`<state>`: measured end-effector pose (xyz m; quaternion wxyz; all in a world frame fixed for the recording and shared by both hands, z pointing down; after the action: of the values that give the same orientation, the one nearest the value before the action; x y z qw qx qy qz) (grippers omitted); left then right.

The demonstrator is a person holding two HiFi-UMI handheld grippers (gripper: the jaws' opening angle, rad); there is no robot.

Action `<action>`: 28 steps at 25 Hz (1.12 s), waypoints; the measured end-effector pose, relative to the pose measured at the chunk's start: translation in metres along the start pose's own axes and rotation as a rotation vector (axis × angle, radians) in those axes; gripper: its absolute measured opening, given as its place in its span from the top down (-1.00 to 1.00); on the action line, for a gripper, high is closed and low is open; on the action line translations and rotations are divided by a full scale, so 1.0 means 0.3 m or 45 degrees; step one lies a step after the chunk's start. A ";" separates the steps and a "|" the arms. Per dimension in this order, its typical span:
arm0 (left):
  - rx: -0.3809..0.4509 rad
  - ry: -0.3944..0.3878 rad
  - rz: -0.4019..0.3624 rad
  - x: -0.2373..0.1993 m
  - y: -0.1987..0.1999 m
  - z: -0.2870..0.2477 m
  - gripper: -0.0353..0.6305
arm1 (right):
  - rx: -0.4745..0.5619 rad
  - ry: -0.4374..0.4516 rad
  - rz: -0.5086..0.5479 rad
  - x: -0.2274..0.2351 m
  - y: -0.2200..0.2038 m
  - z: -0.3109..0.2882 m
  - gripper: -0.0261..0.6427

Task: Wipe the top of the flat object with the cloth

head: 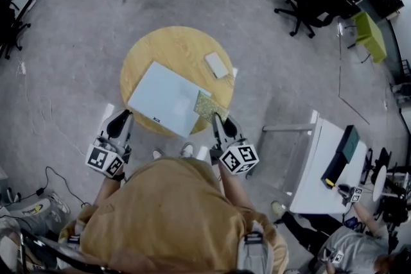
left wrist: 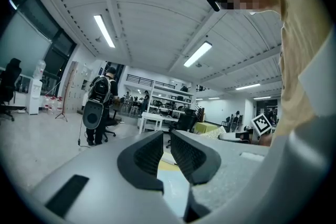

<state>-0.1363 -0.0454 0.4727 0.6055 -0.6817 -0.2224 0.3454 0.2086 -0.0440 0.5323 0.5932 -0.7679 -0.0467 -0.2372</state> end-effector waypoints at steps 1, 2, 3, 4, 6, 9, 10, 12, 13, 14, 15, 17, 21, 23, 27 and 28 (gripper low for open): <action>0.002 0.007 -0.001 -0.003 0.002 0.003 0.76 | 0.031 0.023 0.011 -0.022 0.031 -0.006 0.74; 0.004 0.013 -0.002 -0.006 0.005 0.006 0.76 | 0.061 0.045 0.023 -0.046 0.062 -0.010 0.74; 0.005 0.019 -0.003 -0.008 0.008 0.010 0.76 | 0.089 0.067 0.039 -0.071 0.092 -0.015 0.74; 0.008 0.024 -0.004 -0.009 0.011 0.012 0.76 | 0.116 0.089 0.059 -0.095 0.120 -0.019 0.74; 0.013 0.033 -0.005 -0.012 0.016 0.015 0.76 | 0.158 0.130 0.101 -0.136 0.168 -0.029 0.74; 0.024 0.052 -0.008 -0.016 0.018 0.016 0.76 | 0.192 0.183 0.130 -0.168 0.205 -0.058 0.74; 0.026 0.060 -0.009 -0.018 0.018 0.019 0.76 | 0.195 0.198 0.131 -0.175 0.207 -0.075 0.74; 0.027 0.080 -0.009 -0.023 0.018 0.028 0.76 | 0.185 0.227 0.132 -0.187 0.199 -0.122 0.74; 0.028 0.092 -0.009 -0.025 0.019 0.033 0.76 | 0.175 0.243 0.133 -0.194 0.190 -0.150 0.74; 0.030 0.106 -0.009 -0.026 0.020 0.040 0.76 | 0.163 0.260 0.134 -0.201 0.177 -0.181 0.74; 0.032 0.121 -0.008 -0.026 0.019 0.048 0.76 | 0.146 0.280 0.131 -0.207 0.159 -0.213 0.74; 0.036 0.155 -0.006 -0.023 0.009 0.066 0.76 | 0.091 0.325 0.106 -0.216 0.102 -0.285 0.74; 0.036 0.240 0.005 -0.017 -0.019 0.118 0.76 | -0.075 0.395 0.052 -0.242 -0.060 -0.440 0.74; 0.032 0.285 0.011 -0.021 -0.019 0.155 0.76 | -0.140 0.406 0.040 -0.268 -0.125 -0.512 0.74; 0.022 0.359 0.022 -0.025 -0.007 0.217 0.76 | -0.232 0.398 -0.024 -0.309 -0.206 -0.666 0.74; 0.017 0.376 0.025 -0.022 -0.007 0.227 0.76 | -0.257 0.384 -0.051 -0.309 -0.228 -0.708 0.74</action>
<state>-0.1907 -0.0042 0.4740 0.6326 -0.7232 -0.1219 0.2489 0.0369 -0.2027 0.5932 0.5084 -0.7782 0.0517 -0.3650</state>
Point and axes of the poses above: the fingertips, and each gripper's own axes: z backward along the fingers, x to its right, y out of its top, the point moved 6 cm from there along z, backward along the fingers, and after that the axes turned 10 degrees about -y, right-handed, at the moved point
